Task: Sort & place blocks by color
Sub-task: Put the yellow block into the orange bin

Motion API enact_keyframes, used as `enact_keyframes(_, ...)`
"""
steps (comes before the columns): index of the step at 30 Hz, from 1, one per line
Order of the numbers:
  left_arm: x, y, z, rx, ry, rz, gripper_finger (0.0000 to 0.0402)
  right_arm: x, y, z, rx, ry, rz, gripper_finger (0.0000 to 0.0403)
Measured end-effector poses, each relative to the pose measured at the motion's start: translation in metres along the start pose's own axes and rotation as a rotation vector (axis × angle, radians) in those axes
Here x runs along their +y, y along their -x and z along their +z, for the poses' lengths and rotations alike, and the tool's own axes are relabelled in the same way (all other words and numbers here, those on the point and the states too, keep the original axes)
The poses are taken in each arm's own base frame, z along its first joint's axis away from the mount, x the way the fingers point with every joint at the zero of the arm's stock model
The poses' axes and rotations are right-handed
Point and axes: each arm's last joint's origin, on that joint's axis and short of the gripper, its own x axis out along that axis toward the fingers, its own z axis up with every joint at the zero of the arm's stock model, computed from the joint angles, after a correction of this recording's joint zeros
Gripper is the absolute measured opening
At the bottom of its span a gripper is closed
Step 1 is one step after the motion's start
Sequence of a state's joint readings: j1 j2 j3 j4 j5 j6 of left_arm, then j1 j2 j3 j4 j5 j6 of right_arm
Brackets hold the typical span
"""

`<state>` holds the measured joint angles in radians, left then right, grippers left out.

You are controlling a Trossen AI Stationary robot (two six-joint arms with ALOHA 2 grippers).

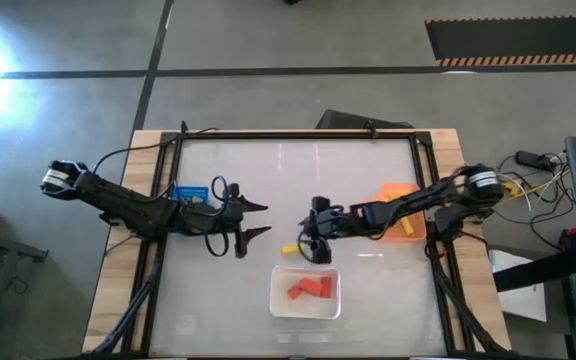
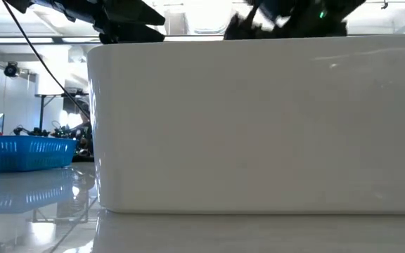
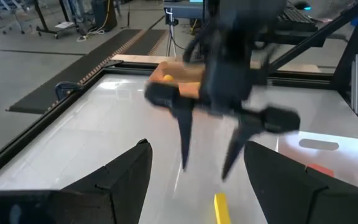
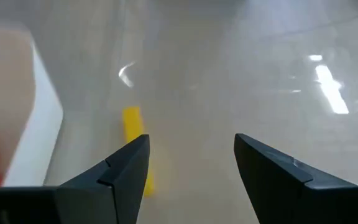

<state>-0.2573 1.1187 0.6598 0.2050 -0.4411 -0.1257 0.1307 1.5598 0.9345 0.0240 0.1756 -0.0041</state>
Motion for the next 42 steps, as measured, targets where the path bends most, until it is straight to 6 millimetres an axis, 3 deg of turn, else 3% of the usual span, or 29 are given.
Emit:
enact_keyframes(3,0.000,0.000,0.000,0.000,0.000,0.002,0.0238,0.005,-0.019,-0.010,0.054,0.020,0.050,0.0224)
enact_keyframes(9,0.000,0.000,-0.001,0.003,-0.002,0.002,0.0238,0.011,-0.037,-0.009,0.092,0.017,0.139,0.0224)
enact_keyframes(17,0.000,0.000,-0.001,0.000,-0.001,0.002,0.0238,0.013,-0.044,-0.007,0.164,0.023,0.159,0.0224)
enact_keyframes(35,0.000,0.000,0.002,-0.030,-0.070,0.004,0.0238,0.013,-0.061,-0.021,0.214,0.018,0.165,0.0223)
enact_keyframes(39,0.000,0.000,0.003,-0.039,-0.091,0.005,0.0238,0.012,-0.059,-0.019,0.208,0.019,0.157,0.0205)
enact_keyframes(42,0.000,0.001,0.005,-0.052,-0.125,0.005,0.0238,0.011,-0.058,-0.017,0.215,0.014,0.152,0.0170)
